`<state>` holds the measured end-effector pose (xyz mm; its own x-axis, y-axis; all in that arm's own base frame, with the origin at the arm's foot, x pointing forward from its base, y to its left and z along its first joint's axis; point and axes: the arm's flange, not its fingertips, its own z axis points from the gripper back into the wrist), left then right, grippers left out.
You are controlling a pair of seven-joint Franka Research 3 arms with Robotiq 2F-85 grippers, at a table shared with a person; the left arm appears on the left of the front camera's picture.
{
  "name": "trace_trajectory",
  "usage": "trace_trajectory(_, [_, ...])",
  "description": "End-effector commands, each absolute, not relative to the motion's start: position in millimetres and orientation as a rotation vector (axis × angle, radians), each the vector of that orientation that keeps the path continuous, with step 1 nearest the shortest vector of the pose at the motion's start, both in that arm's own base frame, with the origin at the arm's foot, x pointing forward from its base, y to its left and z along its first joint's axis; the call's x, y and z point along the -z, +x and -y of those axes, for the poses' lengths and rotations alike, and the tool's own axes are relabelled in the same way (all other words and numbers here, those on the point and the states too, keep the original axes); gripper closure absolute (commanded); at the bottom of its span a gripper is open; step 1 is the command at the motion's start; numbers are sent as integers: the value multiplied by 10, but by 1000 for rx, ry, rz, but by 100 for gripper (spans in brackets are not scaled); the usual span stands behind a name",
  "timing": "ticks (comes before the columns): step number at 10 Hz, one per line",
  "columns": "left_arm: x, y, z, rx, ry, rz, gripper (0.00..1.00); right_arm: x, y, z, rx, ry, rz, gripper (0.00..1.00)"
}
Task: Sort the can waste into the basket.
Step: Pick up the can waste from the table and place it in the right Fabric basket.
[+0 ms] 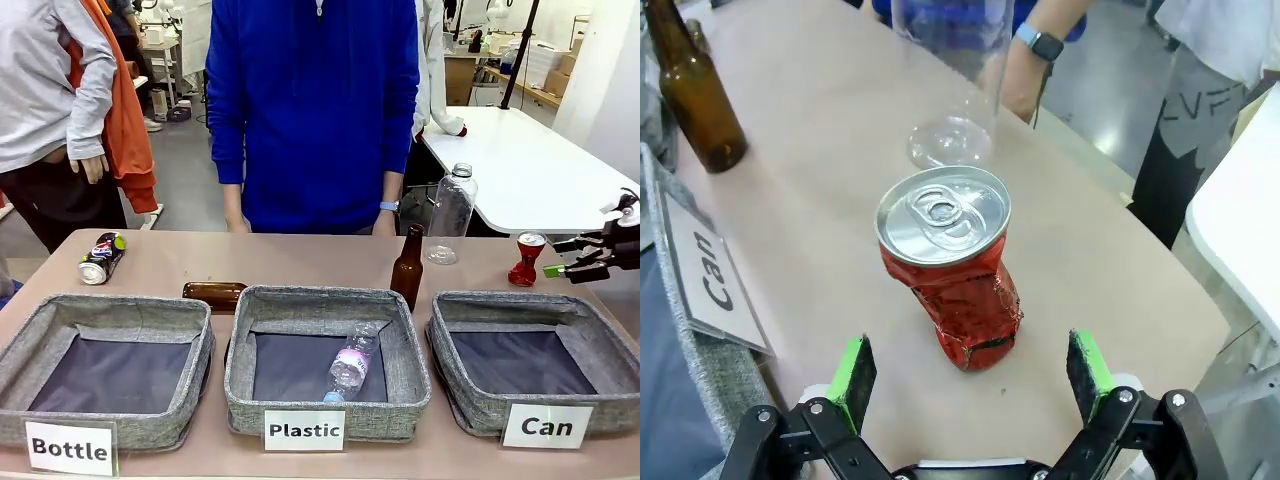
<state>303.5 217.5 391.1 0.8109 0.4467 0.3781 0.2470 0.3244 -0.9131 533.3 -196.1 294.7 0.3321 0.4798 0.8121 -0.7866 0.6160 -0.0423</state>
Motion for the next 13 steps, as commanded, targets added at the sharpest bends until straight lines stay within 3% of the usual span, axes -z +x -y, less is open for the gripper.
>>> trace_trajectory(1, [-3919,3053,-2182,-130,-1273,688,0,-2920,5501,1976,-844,450,854,0])
trace_trajectory(12, [-3919,3053,-2182,-130,-1273,688,0,-2745,5855,1699,-831,579,885,0])
trace_trajectory(13, [-3919,3053,-2182,-130,-1273,688,0,-2739,5841,1695,-853,597,890,9])
